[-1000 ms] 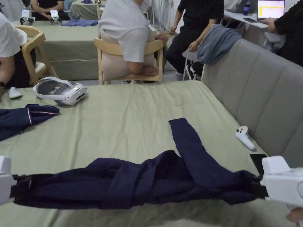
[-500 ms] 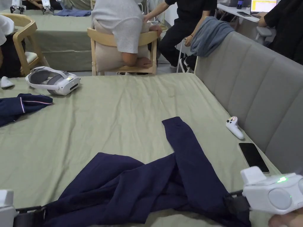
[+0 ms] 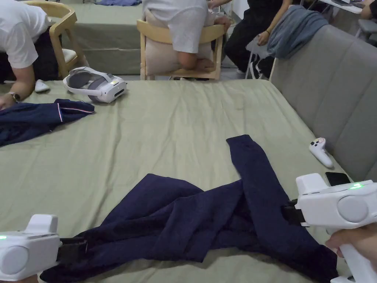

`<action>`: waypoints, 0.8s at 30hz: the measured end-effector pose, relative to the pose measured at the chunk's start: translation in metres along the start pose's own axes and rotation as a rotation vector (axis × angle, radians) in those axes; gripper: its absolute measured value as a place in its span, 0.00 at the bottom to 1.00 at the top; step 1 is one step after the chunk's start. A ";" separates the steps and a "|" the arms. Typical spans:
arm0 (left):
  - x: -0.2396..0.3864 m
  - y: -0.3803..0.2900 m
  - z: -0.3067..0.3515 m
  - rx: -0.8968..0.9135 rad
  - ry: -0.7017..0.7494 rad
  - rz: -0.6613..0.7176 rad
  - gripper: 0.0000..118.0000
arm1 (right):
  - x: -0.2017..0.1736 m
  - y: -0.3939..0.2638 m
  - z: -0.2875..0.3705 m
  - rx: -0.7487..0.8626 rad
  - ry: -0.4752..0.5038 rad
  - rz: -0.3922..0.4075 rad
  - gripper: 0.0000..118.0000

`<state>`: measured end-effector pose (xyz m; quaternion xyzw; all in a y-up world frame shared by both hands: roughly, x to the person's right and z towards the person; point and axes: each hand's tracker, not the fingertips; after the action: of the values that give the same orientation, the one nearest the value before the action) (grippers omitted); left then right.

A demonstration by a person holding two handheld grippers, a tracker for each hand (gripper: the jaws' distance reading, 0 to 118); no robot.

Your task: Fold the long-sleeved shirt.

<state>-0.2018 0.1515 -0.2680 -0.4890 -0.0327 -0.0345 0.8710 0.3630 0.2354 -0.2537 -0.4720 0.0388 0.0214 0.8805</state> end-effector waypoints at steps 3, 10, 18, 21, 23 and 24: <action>0.022 -0.010 -0.028 -0.046 -0.017 0.005 0.77 | -0.005 0.025 -0.012 0.016 0.023 0.000 0.01; 0.022 -0.015 -0.025 0.006 -0.115 -0.001 0.09 | -0.031 0.105 -0.079 -0.009 0.063 0.018 0.72; 0.033 -0.013 0.016 0.019 -0.125 0.049 0.09 | -0.061 0.138 -0.197 -0.268 0.091 0.084 0.76; 0.032 -0.013 0.019 0.020 -0.130 0.056 0.09 | -0.074 0.124 -0.215 -0.318 0.043 0.134 0.76; 0.037 -0.013 0.020 0.022 -0.129 0.054 0.09 | -0.078 0.121 -0.214 -0.294 0.038 0.150 0.79; 0.040 -0.013 0.021 0.024 -0.123 0.050 0.09 | -0.077 0.123 -0.203 -0.307 0.037 0.139 0.78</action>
<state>-0.1635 0.1613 -0.2424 -0.4806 -0.0743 0.0177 0.8736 0.2677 0.1342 -0.4613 -0.5976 0.0837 0.0791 0.7935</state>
